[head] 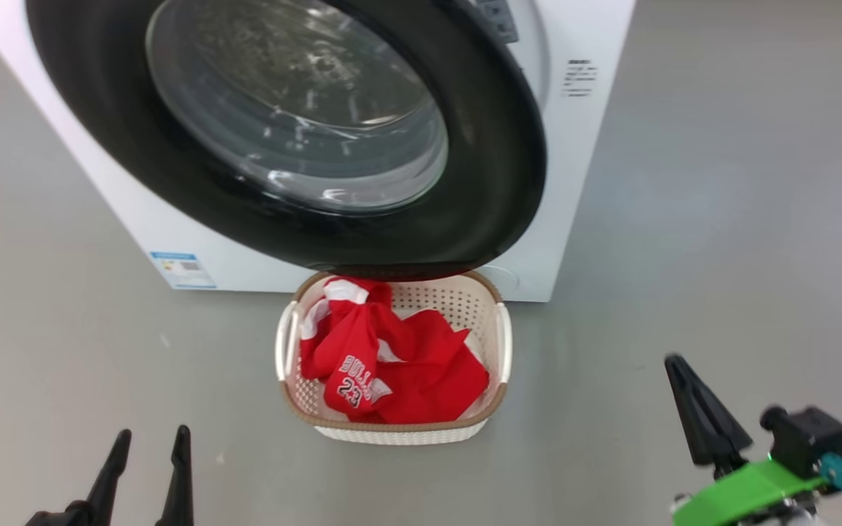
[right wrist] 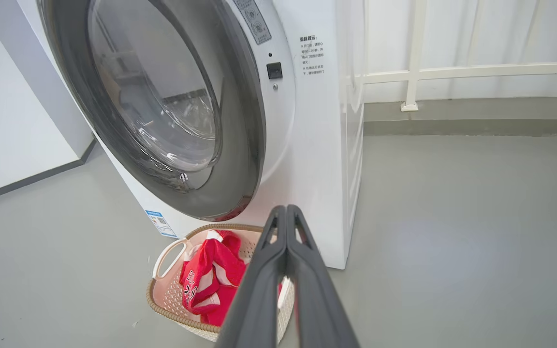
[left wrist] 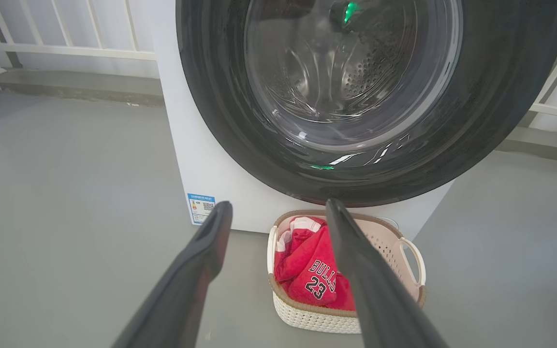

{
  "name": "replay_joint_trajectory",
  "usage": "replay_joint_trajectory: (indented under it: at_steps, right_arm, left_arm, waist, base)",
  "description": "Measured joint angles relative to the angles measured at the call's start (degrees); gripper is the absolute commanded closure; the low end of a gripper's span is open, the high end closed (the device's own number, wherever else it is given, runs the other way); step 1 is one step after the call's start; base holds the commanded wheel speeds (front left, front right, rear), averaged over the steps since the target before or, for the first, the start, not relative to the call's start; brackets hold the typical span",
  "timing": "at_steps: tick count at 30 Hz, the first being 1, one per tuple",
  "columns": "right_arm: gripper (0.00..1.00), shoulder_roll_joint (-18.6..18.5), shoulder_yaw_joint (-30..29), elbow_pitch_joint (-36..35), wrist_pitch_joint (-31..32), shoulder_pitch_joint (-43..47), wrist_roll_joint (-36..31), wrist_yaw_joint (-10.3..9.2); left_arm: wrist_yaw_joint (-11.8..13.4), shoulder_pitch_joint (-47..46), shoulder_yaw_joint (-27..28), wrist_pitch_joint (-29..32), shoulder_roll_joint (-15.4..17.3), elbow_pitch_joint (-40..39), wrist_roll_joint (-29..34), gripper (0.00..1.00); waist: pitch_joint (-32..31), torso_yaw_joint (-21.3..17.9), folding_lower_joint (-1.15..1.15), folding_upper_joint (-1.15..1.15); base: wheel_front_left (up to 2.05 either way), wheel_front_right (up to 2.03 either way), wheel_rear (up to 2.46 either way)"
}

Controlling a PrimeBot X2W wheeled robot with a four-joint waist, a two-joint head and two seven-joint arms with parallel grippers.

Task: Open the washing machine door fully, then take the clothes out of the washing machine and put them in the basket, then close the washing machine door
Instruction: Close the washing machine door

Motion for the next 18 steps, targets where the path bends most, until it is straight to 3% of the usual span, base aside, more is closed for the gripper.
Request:
replay_joint_trajectory:
  at_steps: [18]
  right_arm:
    - [1.0,-0.6,4.4,2.4,0.0,-17.0,0.6,0.0]
  left_arm:
    - [0.0,-2.2,-2.1,0.0,-2.7,-1.3,0.5,0.0]
  waist:
    - [3.3,7.8,0.0,0.0]
  base:
    - [0.0,0.0,0.0]
